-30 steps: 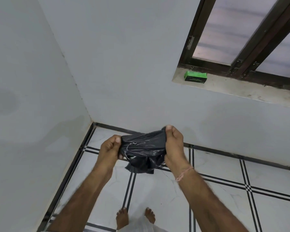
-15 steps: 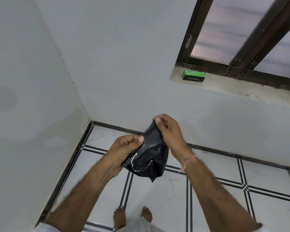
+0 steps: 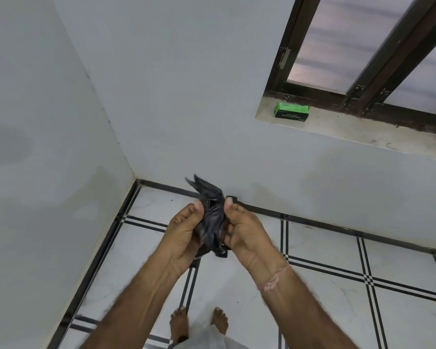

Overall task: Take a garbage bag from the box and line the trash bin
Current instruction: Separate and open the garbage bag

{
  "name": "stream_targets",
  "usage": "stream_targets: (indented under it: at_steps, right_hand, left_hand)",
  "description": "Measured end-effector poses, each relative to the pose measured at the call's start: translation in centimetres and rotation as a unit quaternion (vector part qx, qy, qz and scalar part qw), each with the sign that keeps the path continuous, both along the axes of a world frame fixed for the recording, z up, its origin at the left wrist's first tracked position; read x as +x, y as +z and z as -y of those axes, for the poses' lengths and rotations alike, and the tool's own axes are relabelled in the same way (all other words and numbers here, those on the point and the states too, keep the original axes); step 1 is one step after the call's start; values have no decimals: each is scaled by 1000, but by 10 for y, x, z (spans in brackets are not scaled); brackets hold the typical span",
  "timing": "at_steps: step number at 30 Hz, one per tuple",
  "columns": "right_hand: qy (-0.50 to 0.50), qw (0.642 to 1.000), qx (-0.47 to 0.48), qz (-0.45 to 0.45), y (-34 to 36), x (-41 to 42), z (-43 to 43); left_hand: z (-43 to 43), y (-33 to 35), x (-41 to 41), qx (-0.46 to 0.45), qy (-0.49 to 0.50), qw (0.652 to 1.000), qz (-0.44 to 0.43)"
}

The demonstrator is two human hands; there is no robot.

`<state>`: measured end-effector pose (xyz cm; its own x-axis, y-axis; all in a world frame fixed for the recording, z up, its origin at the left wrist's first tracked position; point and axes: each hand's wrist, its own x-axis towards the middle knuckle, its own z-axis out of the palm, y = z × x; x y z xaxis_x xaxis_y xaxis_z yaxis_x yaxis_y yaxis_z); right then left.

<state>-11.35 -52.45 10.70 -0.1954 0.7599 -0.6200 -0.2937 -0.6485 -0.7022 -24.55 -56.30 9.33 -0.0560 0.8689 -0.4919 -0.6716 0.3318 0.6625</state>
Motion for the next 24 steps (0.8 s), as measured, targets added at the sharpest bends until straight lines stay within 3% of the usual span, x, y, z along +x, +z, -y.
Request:
stream_targets:
  at_steps: [7, 10, 14, 17, 20, 22, 24]
  right_hand:
    - [-109, 981, -160, -34, -21, 26, -27]
    - [-113, 978, -176, -23, -33, 25, -33]
    - [-126, 979, -158, 5, -36, 18, -39]
    - [-102, 986, -132, 19, -40, 7, -39]
    - [-101, 988, -118, 9, -41, 3, -40]
    - [-94, 990, -105, -6, -42, 10, -41]
    - [-79, 991, -110, -16, -46, 25, -41]
  left_hand:
    - [5, -18, -29, -40, 134, 974, 180]
    - [7, -23, -31, -51, 122, 976, 175]
    - [18, -27, -34, -10, -29, 999, -21]
    - [22, -27, -32, 49, -174, 970, -163]
    - [18, -29, -34, 41, -203, 934, -292]
    - [16, -32, -43, 28, -161, 960, -226]
    - [17, -28, -53, -2, -59, 996, -63]
